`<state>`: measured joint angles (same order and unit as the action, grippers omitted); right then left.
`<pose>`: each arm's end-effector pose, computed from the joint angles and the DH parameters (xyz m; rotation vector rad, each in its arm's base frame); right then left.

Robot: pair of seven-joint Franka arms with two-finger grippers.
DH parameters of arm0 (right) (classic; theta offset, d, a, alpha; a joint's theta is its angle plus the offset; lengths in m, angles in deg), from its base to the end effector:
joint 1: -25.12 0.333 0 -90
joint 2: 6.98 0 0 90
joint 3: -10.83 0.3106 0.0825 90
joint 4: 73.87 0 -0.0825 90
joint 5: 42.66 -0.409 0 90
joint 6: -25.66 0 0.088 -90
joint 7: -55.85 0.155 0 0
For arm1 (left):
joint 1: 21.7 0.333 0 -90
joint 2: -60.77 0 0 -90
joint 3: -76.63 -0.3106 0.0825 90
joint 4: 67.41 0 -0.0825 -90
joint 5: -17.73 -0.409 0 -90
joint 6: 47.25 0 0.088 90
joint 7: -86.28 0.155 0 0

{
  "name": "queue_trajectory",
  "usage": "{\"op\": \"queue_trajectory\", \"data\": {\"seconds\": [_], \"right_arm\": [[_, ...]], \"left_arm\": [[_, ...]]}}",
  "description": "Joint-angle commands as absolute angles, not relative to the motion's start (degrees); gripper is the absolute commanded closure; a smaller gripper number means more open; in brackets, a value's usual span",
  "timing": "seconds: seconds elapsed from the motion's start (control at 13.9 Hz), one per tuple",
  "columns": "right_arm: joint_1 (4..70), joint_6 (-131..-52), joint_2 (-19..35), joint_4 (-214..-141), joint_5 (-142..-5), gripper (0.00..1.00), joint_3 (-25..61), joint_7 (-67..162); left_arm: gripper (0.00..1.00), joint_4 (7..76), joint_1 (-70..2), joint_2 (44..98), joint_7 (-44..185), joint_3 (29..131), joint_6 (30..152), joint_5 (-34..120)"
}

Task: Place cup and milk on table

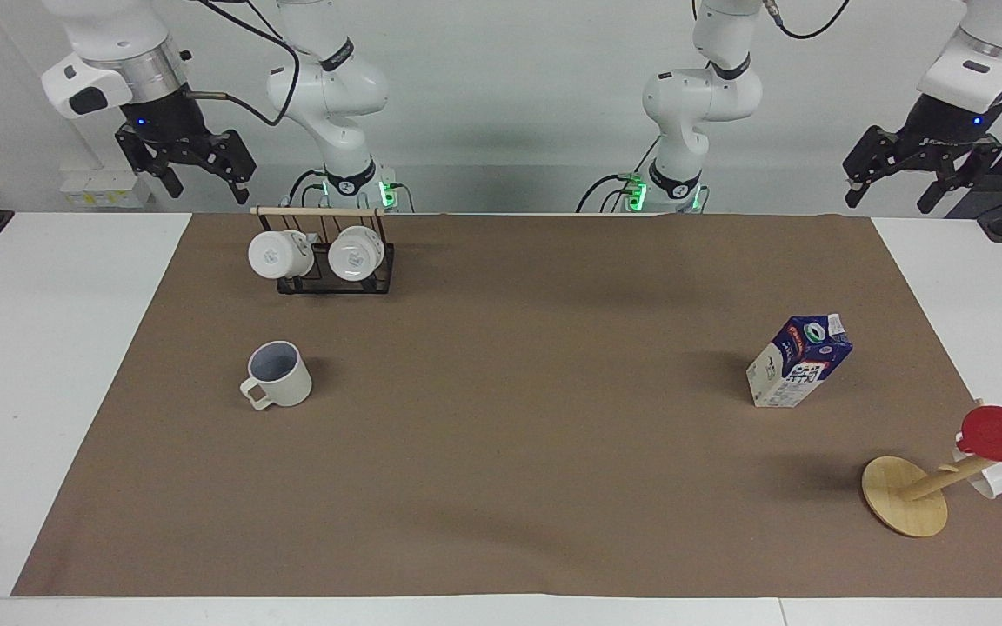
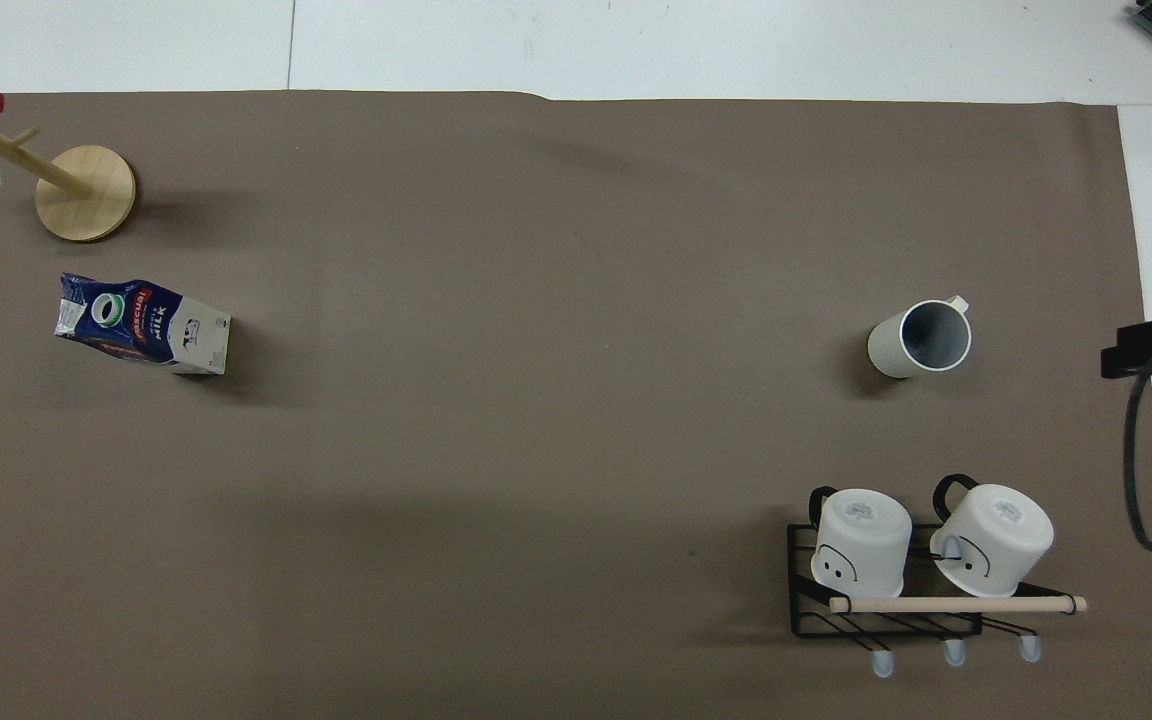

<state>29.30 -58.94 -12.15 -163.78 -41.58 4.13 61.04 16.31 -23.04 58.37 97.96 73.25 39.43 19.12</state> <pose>0.5409 -0.0296 0.6139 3.1260 -0.2126 -0.0045 0.5632 0.0169 0.6440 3.1114 -0.2662 0.1500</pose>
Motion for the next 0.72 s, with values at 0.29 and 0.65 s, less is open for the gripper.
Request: {"op": "queue_trajectory", "data": {"seconds": [0.29,0.65], "right_arm": [[29.3,-60.2,-13.0,-164.9,-41.6,0.0,4.2,61.0],[29.3,-61.7,-13.3,-166.0,-40.1,0.0,4.3,59.9]], "left_arm": [[0.0,16.5,-24.0,58.0,98.1,72.7,38.5,18.3],[0.0,16.5,-24.0,58.0,98.1,72.7,38.6,18.3]]}}
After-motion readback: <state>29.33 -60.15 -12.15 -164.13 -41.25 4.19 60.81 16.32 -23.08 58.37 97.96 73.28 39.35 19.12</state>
